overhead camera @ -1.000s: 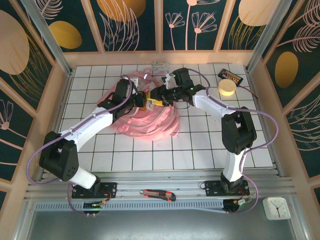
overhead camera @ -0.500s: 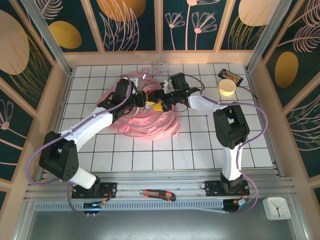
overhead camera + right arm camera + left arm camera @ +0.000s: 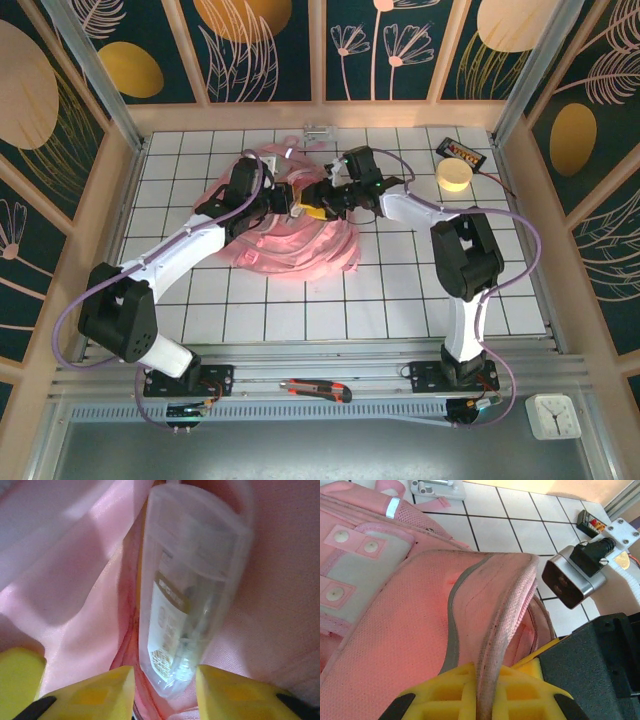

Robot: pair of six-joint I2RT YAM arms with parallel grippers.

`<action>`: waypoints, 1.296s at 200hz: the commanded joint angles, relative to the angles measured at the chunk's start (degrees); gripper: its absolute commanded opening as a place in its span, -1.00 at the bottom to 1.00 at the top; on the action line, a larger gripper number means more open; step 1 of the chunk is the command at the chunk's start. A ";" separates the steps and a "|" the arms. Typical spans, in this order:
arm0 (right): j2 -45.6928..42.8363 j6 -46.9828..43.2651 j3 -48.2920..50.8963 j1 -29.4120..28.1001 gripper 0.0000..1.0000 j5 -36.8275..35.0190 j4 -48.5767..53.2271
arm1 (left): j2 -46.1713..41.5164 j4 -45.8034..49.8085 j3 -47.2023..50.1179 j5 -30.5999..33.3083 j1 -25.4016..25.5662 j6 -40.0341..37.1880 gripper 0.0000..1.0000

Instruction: Pack the student bag

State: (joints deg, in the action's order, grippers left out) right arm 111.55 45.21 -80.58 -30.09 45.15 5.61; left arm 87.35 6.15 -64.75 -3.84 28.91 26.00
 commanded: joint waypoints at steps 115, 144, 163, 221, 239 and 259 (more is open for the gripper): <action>7.79 6.06 -7.75 -2.75 -0.37 2.63 -8.60 | -2.61 -9.66 0.06 -3.27 -0.23 -0.40 -1.00; 6.10 2.43 -8.88 -2.54 -0.28 1.29 -3.21 | -2.78 -10.06 0.58 -2.73 -0.58 -0.42 -1.00; 4.40 -0.26 -9.68 -2.36 -0.16 0.04 0.95 | -2.89 -10.02 0.94 -2.59 -0.87 -0.39 -1.00; -8.28 -7.88 -3.12 -1.64 0.31 -5.93 11.07 | -3.24 -9.75 1.47 -2.32 -1.35 -0.08 -1.00; -12.99 -8.78 0.96 0.37 0.40 -8.05 12.26 | -3.04 -9.93 1.65 -2.94 -1.31 0.26 -1.00; -17.58 -8.74 5.58 2.21 0.41 -9.95 12.42 | -2.55 -10.02 1.57 -3.77 -1.32 0.69 -0.77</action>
State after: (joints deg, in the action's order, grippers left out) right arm 99.29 38.87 -79.55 -30.50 38.74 15.14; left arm 86.65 3.14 -62.54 -5.02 27.75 25.67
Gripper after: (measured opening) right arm 0.701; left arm 0.107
